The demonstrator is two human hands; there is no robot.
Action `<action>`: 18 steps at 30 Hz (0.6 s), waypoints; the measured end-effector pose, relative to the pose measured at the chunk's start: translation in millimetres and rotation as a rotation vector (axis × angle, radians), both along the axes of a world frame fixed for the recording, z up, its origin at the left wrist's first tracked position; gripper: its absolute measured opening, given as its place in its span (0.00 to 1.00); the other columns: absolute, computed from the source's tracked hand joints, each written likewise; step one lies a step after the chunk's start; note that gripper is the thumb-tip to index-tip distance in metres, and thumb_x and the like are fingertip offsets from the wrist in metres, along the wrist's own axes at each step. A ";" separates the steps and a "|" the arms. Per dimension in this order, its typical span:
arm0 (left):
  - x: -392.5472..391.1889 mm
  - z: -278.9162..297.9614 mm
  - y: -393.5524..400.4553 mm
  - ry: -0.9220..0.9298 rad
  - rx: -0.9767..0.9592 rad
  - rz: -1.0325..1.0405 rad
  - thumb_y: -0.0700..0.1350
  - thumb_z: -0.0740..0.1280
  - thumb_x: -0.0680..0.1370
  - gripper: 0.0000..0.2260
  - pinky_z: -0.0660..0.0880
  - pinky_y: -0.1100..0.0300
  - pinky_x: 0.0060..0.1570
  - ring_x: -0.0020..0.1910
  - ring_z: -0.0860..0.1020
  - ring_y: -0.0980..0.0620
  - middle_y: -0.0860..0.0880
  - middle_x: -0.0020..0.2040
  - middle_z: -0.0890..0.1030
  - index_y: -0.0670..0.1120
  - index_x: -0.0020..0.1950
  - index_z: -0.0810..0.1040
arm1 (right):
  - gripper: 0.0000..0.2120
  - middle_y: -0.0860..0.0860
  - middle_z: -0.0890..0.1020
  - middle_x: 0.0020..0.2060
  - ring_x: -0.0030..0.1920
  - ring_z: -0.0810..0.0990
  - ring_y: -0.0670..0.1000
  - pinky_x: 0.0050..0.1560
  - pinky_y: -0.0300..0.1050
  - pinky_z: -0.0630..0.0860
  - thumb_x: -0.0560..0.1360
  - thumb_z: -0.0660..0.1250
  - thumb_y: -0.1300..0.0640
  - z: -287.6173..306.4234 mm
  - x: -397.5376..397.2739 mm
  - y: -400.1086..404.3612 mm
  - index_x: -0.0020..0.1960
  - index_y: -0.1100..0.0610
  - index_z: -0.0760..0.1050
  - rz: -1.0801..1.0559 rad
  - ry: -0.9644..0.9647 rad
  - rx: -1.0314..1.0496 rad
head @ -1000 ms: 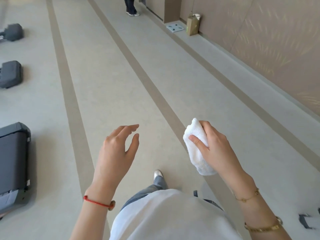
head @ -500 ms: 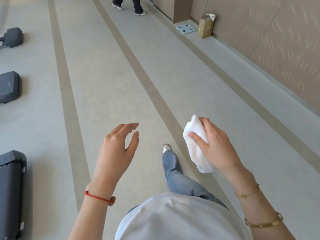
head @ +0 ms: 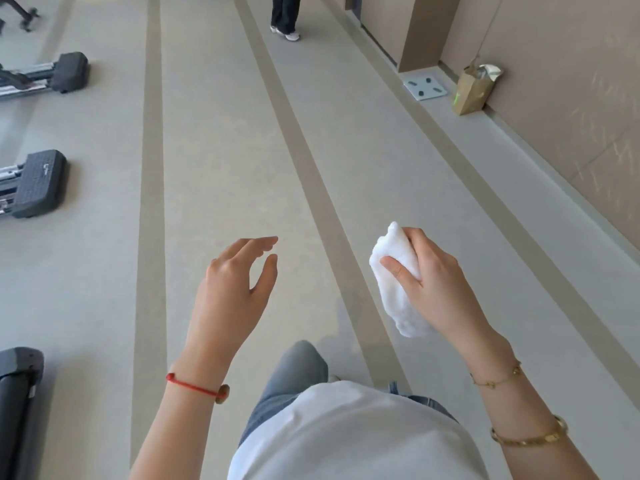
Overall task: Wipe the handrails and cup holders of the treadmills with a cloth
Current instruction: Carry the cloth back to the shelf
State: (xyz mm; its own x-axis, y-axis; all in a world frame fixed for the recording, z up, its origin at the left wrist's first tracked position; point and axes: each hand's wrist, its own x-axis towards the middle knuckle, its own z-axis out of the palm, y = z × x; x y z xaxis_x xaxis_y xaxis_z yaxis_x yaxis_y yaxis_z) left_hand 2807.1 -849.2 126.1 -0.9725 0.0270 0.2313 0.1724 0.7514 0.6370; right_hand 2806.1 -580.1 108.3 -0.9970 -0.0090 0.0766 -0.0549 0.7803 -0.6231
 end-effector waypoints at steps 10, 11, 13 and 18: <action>-269.1 -25.8 -0.6 0.020 -0.010 -0.001 0.43 0.66 0.80 0.11 0.67 0.76 0.45 0.36 0.76 0.60 0.52 0.53 0.82 0.46 0.61 0.81 | 0.17 0.45 0.79 0.49 0.48 0.78 0.50 0.46 0.49 0.76 0.79 0.60 0.42 -30.9 -262.7 -0.5 0.64 0.47 0.67 -0.004 -0.021 -0.008; -300.6 -24.6 -0.6 0.024 -0.013 -0.005 0.43 0.65 0.80 0.11 0.67 0.75 0.45 0.38 0.76 0.59 0.52 0.53 0.82 0.47 0.61 0.81 | 0.17 0.45 0.79 0.48 0.47 0.78 0.50 0.46 0.49 0.76 0.79 0.60 0.42 -30.2 -292.4 -0.1 0.64 0.48 0.67 -0.010 -0.015 -0.006; -362.8 -20.7 -1.5 0.041 -0.023 -0.028 0.42 0.66 0.80 0.10 0.67 0.75 0.45 0.37 0.75 0.59 0.52 0.52 0.82 0.46 0.60 0.81 | 0.17 0.45 0.79 0.48 0.47 0.78 0.50 0.45 0.48 0.75 0.79 0.60 0.42 -26.3 -348.5 -0.2 0.64 0.47 0.67 -0.037 -0.001 -0.004; -501.8 -11.5 3.7 0.059 -0.036 -0.100 0.41 0.66 0.80 0.10 0.74 0.64 0.51 0.50 0.81 0.53 0.51 0.52 0.82 0.45 0.60 0.81 | 0.18 0.46 0.79 0.49 0.48 0.78 0.50 0.46 0.50 0.76 0.79 0.59 0.41 -17.0 -467.3 1.5 0.65 0.47 0.67 -0.097 -0.013 -0.027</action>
